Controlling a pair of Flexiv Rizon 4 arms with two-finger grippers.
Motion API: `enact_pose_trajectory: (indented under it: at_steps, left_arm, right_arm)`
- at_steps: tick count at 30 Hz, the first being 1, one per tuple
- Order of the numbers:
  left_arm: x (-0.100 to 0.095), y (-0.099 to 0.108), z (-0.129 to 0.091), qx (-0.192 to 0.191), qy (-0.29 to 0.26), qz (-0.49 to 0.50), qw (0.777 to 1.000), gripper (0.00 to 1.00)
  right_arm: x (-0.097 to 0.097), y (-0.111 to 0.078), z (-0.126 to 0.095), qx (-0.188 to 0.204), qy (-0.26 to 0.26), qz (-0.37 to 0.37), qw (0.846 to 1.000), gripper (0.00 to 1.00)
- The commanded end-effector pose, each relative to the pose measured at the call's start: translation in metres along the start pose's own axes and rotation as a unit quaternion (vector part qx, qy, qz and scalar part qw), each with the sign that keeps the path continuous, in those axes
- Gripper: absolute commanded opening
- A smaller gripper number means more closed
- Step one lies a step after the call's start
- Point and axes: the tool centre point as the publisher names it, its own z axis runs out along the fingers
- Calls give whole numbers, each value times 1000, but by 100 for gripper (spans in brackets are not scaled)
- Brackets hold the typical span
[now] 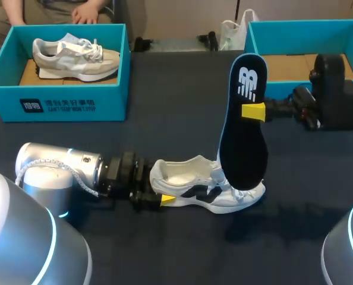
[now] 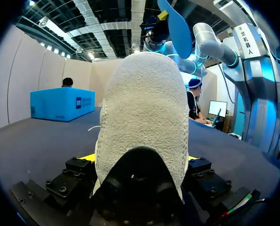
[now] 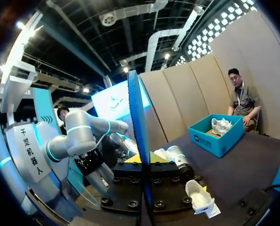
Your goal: Take the shoe out of the shoebox, open the shoe tongue, remove and reinsert the insole, then place the shoe into the shoebox
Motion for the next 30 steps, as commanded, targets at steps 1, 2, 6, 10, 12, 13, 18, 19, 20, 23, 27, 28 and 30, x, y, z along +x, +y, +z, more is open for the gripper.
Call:
enact_pose_trajectory:
  at_steps: [1,2,6,10,12,13,18,19,20,23,27,28,30]
  left_arm:
    - [0,0,1,0,0,0,1000,0]
    - [0,0,1,0,0,0,1000,0]
    - [0,0,1,0,0,0,1000,0]
    - [0,0,1,0,0,0,1000,0]
    - [0,0,1,0,0,0,1000,0]
    - [0,-3,1,4,4,3,1000,0]
    - [-1,-6,-4,1,3,3,1000,100]
    - [-1,-7,-6,2,2,1,1000,100]
    - [-1,-7,-8,2,2,2,1000,100]
    - [-1,-10,-15,3,6,6,1000,100]
    - [-4,-10,-22,-3,8,6,1000,100]
    - [-5,-9,-25,-9,9,5,1000,100]
    - [-5,-9,-29,-14,9,5,1000,100]
  right_arm:
    - [8,-2,-8,9,-2,5,1000,0]
    - [9,-2,-8,10,1,7,1000,0]
    - [9,-3,-8,12,3,10,1000,0]
    - [9,-3,-8,12,3,10,1000,0]
    - [9,-3,-8,12,3,10,1000,0]
    - [9,-3,-8,12,3,10,1000,0]
    - [9,-3,-8,12,3,10,1000,0]
    - [9,-3,-8,12,3,10,1000,0]
    - [9,-3,-8,12,3,10,1000,0]
    - [9,-3,-8,12,3,10,1000,0]
    - [9,-3,-8,12,3,10,1000,0]
    - [9,-3,-8,12,3,10,1000,0]
    - [9,-3,-8,12,3,10,1000,0]
